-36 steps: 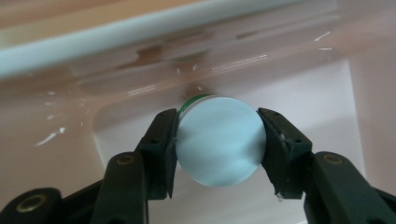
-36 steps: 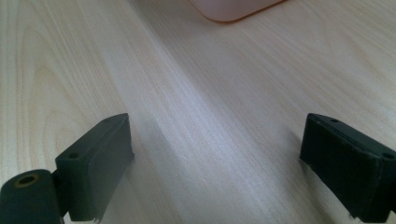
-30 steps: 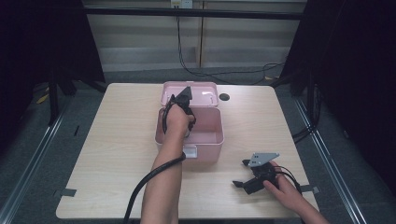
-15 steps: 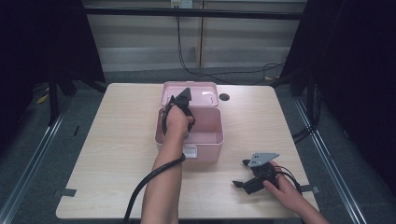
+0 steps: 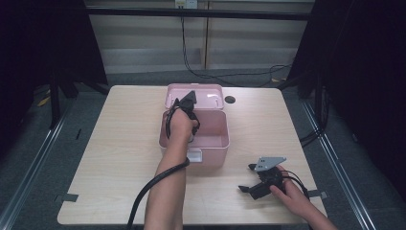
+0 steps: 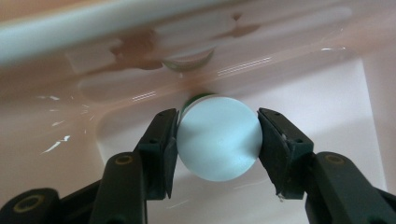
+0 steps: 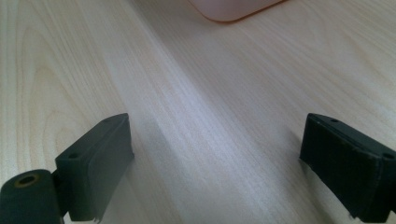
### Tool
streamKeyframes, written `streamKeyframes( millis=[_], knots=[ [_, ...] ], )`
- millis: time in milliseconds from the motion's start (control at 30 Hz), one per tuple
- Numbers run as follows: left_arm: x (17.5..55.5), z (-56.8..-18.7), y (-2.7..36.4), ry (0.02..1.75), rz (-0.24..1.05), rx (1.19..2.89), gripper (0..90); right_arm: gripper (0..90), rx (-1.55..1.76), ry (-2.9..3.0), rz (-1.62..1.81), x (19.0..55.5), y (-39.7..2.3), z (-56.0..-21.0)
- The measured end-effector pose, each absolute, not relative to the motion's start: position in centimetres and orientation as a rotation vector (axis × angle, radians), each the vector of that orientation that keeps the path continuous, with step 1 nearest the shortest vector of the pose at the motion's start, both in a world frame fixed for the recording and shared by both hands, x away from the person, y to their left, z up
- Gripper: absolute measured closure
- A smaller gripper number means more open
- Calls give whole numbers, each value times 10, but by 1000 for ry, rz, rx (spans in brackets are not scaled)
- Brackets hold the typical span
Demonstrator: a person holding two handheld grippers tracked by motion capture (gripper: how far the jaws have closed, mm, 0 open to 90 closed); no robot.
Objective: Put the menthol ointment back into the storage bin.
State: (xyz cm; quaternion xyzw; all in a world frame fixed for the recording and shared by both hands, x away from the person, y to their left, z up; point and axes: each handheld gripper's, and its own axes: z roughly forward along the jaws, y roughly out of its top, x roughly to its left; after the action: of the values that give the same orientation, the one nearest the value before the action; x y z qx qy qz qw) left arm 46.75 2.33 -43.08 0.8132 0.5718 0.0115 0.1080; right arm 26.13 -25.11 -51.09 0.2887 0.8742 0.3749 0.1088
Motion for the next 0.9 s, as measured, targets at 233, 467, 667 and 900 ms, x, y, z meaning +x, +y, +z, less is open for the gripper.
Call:
streamKeyframes(
  millis=[233,467,667,900],
  knots=[
    [467,-429,25,1677,27,2397,485,85,849,2571,1102,261,-251,-511],
    [465,-430,25,1694,17,2388,459,86,849,2571,1103,261,-251,-511],
    [465,-428,27,1685,-3,2389,407,85,849,2571,1103,261,-251,-511],
    [463,-420,28,1679,3,2386,360,86,849,2571,1102,261,-251,-511]
  ],
)
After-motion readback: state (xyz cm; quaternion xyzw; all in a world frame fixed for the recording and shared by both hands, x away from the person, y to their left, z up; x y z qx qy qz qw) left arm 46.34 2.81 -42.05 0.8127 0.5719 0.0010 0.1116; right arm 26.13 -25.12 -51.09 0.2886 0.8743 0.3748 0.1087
